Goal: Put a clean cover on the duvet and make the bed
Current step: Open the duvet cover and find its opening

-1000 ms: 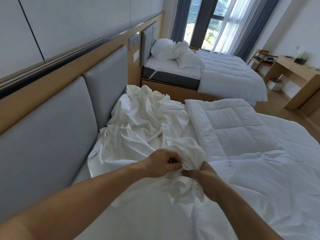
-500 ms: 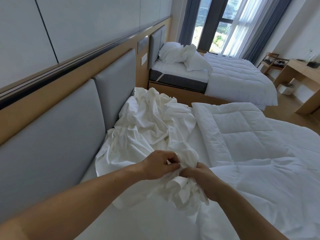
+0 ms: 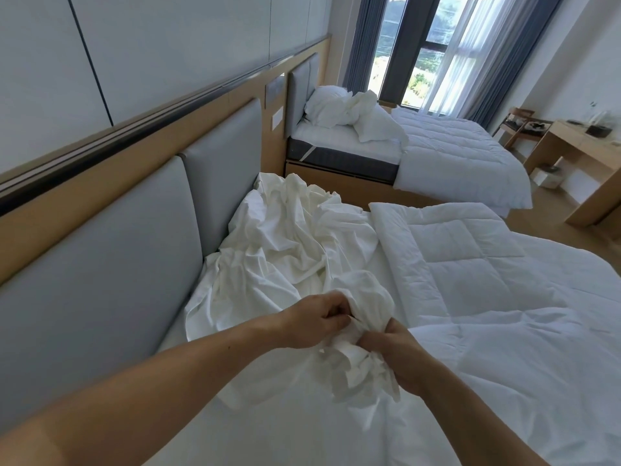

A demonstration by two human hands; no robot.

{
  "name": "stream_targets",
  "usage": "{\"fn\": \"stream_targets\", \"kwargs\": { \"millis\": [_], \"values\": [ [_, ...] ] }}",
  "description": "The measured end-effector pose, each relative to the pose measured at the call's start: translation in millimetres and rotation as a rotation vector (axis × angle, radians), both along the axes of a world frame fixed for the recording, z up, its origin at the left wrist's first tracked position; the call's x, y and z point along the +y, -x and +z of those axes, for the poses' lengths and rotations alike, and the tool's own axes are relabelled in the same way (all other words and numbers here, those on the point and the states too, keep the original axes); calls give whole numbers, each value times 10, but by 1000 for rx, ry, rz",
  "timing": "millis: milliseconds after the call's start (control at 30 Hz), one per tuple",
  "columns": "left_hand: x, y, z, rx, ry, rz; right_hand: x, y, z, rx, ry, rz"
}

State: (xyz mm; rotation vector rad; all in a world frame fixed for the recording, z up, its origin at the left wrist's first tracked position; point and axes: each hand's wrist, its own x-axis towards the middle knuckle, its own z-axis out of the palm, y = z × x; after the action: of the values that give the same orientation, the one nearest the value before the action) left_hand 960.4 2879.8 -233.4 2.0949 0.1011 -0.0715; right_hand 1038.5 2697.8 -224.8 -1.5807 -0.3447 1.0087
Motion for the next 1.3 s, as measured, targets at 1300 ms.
{"fn": "stream_targets", "kwargs": {
  "millis": [1300],
  "values": [
    [-66,-50,-282,-53,-75,55,-241,-104,120,103,162,20]
  ]
}}
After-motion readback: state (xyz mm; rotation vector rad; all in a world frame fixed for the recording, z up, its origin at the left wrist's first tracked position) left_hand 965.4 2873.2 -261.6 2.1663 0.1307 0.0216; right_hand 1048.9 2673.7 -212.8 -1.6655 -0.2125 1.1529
